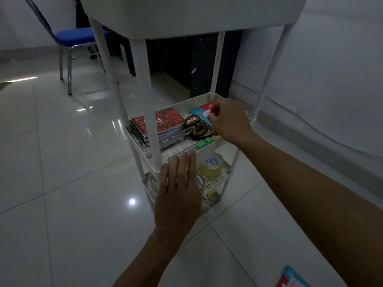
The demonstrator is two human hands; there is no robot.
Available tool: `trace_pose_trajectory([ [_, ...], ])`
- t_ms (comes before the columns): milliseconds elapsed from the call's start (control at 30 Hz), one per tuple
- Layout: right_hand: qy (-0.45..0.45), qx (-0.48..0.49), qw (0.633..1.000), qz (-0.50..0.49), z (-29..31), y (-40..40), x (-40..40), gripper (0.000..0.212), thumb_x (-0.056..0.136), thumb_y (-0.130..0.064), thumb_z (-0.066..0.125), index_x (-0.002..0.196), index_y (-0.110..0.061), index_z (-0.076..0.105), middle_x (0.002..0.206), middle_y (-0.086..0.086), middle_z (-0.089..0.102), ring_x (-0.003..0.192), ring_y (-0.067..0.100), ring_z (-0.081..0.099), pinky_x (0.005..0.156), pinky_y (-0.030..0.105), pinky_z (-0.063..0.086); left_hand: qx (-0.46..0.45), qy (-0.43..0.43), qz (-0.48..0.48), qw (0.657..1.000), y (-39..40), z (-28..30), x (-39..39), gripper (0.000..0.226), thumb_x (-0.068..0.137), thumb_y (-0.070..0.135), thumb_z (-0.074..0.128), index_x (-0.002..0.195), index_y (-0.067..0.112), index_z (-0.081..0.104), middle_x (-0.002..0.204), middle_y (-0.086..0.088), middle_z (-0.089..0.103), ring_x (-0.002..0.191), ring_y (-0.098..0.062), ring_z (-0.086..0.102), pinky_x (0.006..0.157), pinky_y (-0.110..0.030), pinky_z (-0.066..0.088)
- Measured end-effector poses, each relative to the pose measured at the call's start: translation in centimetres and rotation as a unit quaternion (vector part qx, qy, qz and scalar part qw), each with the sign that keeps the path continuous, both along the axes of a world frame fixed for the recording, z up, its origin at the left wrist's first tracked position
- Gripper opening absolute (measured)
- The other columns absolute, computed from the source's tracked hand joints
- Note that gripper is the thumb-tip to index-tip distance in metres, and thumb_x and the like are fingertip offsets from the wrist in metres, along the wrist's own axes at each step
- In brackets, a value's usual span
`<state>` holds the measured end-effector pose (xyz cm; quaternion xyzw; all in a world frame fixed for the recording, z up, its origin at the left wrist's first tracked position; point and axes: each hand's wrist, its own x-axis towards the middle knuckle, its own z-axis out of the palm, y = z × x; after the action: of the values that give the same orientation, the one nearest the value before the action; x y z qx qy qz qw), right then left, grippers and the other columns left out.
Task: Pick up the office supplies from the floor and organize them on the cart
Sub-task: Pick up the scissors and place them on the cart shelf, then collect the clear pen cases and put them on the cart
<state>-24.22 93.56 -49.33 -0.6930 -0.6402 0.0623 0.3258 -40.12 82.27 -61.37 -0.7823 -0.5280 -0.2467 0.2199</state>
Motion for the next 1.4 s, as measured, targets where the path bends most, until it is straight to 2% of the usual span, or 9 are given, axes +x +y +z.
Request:
trace_pose_trajectory([
  [100,-0.020,0.019,0.999,-0.020,1.5,-2.8,1.1,0.020,0.094,-0.019,0.062,0.110,-0.010,0.068,0.109,0.012,0.070,0.093,0.022,0.068,0.072,0.041,0.060,-0.030,-0.011,-0.019,0.999,-0.5,0.8,-0.3,0.073,0.089,0.025,0.059,0.151,-0.001,0.030,0.147,-0.023,0.040,0.138,-0.036,0.036,0.123,-0.047,0.013],
  [233,-0.039,0.029,0.997,-0.055,3.5,-9.5,2.6,0.016,0.094,-0.020,0.060,0.103,-0.011,0.069,0.101,0.009,0.071,0.078,0.023,0.069,0.070,0.045,0.059,-0.079,0.000,-0.033,0.996,-2.0,2.6,-0.8,0.080,0.087,0.028,0.060,0.152,-0.003,0.025,0.154,-0.025,0.032,0.145,-0.038,0.026,0.123,-0.047,0.007],
  [400,-0.085,0.037,0.990,-0.108,5.6,-21.2,4.5,0.017,0.093,-0.023,0.056,0.096,-0.014,0.071,0.093,0.004,0.071,0.082,0.022,0.066,0.074,0.041,0.058,-0.180,0.044,-0.021,0.982,-5.3,5.7,-0.5,0.084,0.093,0.035,0.052,0.155,-0.001,0.009,0.162,-0.024,0.003,0.151,-0.036,-0.002,0.123,-0.050,0.006],
  [500,-0.125,0.037,0.983,-0.127,5.8,-27.9,6.0,0.015,0.095,-0.022,0.055,0.099,-0.016,0.069,0.095,0.001,0.068,0.083,0.021,0.063,0.072,0.035,0.053,-0.211,0.048,-0.077,0.973,-8.9,7.5,1.2,0.068,0.095,0.036,0.048,0.152,0.009,0.023,0.159,-0.018,0.021,0.147,-0.034,0.021,0.120,-0.047,0.018],
  [633,-0.154,-0.009,0.977,-0.147,3.4,-36.1,9.6,0.015,0.093,-0.029,0.056,0.098,-0.022,0.067,0.101,-0.001,0.068,0.089,0.023,0.063,0.077,0.038,0.053,-0.275,0.031,-0.163,0.947,-14.2,7.0,5.4,0.050,0.100,0.043,0.043,0.140,0.013,0.040,0.139,-0.011,0.047,0.117,-0.031,0.053,0.095,-0.043,0.047],
  [767,-0.145,-0.106,0.971,-0.160,-2.2,-43.4,15.3,0.016,0.094,-0.028,0.055,0.099,-0.022,0.070,0.100,-0.002,0.069,0.089,0.020,0.063,0.079,0.041,0.055,-0.296,0.092,-0.227,0.923,-18.8,2.4,10.9,0.049,0.099,0.047,0.042,0.137,0.017,0.043,0.130,-0.007,0.057,0.111,-0.029,0.060,0.090,-0.042,0.050],
  [1033,-0.009,-0.237,0.947,-0.218,-19.3,-53.2,25.1,0.013,0.089,-0.023,0.055,0.085,-0.024,0.068,0.089,-0.003,0.071,0.071,0.015,0.066,0.074,0.041,0.059,-0.316,0.213,-0.287,0.879,-25.7,-10.9,17.7,0.046,0.097,0.050,0.042,0.132,0.021,0.047,0.124,0.000,0.061,0.109,-0.021,0.062,0.087,-0.036,0.051],
  [1233,-0.110,-0.410,0.893,-0.151,-31.6,-58.2,26.7,0.024,0.096,-0.035,0.054,0.115,-0.024,0.064,0.119,-0.001,0.062,0.098,0.017,0.059,0.084,0.034,0.051,-0.423,0.291,-0.203,0.834,-28.2,-19.8,17.6,0.049,0.097,0.052,0.041,0.136,0.022,0.046,0.138,-0.005,0.053,0.122,-0.025,0.054,0.095,-0.035,0.043],
  [1400,-0.139,-0.460,0.868,-0.122,-40.3,-64.1,26.1,0.020,0.094,-0.032,0.050,0.108,-0.023,0.061,0.118,0.005,0.062,0.100,0.023,0.060,0.077,0.033,0.047,-0.546,0.288,-0.141,0.774,-31.8,-27.0,15.7,0.059,0.102,0.052,0.028,0.146,0.013,0.038,0.148,-0.011,0.044,0.130,-0.027,0.048,0.101,-0.035,0.039],
])
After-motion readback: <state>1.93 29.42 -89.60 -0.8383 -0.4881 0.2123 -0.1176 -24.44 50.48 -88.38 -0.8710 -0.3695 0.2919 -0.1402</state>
